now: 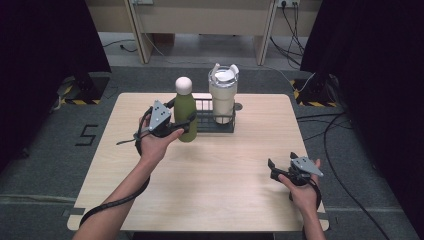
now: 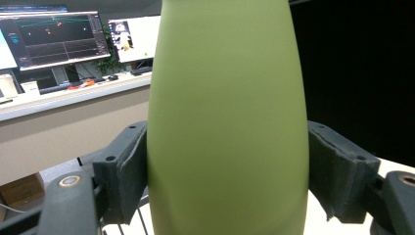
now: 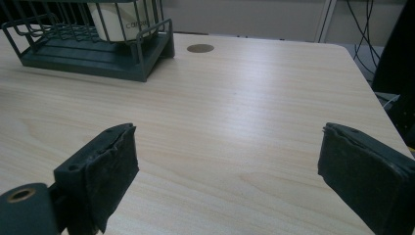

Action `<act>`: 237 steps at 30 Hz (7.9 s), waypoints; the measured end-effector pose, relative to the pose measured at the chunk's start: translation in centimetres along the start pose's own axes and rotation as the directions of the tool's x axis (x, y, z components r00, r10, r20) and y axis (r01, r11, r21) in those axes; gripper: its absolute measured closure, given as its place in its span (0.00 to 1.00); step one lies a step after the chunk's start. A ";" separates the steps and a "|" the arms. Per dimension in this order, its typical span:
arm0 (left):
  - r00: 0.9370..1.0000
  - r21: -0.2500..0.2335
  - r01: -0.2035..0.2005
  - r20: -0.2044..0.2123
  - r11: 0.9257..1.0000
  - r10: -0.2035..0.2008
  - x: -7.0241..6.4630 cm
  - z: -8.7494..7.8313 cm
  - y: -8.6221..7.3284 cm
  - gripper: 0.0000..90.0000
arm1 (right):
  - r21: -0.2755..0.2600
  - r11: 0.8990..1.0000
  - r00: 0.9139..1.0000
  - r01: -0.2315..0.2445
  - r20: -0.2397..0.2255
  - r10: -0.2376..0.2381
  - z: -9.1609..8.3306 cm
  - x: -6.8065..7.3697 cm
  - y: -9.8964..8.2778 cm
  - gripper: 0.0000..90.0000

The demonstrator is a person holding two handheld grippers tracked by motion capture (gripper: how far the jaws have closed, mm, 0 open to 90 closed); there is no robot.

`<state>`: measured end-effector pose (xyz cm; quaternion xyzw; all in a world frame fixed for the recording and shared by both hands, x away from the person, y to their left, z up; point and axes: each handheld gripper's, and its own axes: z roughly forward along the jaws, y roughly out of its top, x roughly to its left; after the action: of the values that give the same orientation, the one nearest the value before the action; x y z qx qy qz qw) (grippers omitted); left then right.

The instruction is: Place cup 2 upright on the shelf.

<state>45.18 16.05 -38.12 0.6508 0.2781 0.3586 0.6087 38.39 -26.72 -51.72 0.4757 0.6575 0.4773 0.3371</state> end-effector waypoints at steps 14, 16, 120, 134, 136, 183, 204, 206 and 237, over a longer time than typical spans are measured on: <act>1.000 0.002 0.021 -0.013 1.000 -0.021 0.6 1.0 -0.1 0.26 | 0.000 1.000 1.000 -0.006 0.000 0.006 0.0 0.0 0.0 0.09; 1.000 0.003 0.016 -0.015 1.000 -0.016 0.7 1.1 -0.1 0.26 | 0.001 1.000 1.000 -0.007 0.000 0.007 0.0 0.0 0.0 0.09; 0.992 -0.001 0.063 -0.108 0.998 -0.063 5.8 7.8 3.5 0.26 | -0.006 1.000 1.000 -0.023 -0.002 0.023 -0.1 -0.3 0.0 0.11; 0.990 0.033 0.073 -0.123 0.997 -0.068 6.1 9.0 2.7 0.26 | -0.005 0.999 0.999 -0.034 -0.006 0.034 -0.1 -0.2 -0.1 0.11; 0.990 0.034 0.078 -0.124 0.996 -0.073 6.1 9.2 2.6 0.26 | -0.004 0.999 0.999 -0.036 -0.006 0.036 -0.1 -0.2 -0.1 0.11; 0.984 0.140 0.125 -0.147 0.982 -0.104 6.2 11.3 -1.7 0.26 | 0.001 1.000 1.000 -0.023 -0.011 0.023 -0.2 -0.2 -0.1 0.11; 0.985 0.144 0.126 -0.135 0.981 -0.107 6.1 11.2 -1.8 0.23 | 0.011 1.000 0.999 -0.027 -0.020 0.027 -0.2 0.0 -0.1 0.11; 0.984 0.146 0.129 -0.141 0.981 -0.108 6.1 11.1 -1.7 0.18 | 0.012 1.000 0.999 -0.027 -0.021 0.028 -0.2 0.0 -0.1 0.11; 0.989 0.137 0.088 -0.132 0.987 -0.069 5.2 8.3 -1.1 0.16 | 0.013 1.000 0.999 -0.027 -0.024 0.028 -0.2 -0.1 -0.1 0.11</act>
<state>55.06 15.41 -38.59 0.6571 0.3667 0.3542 0.5553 38.23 -26.84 -51.72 0.4809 0.6578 0.4835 0.3197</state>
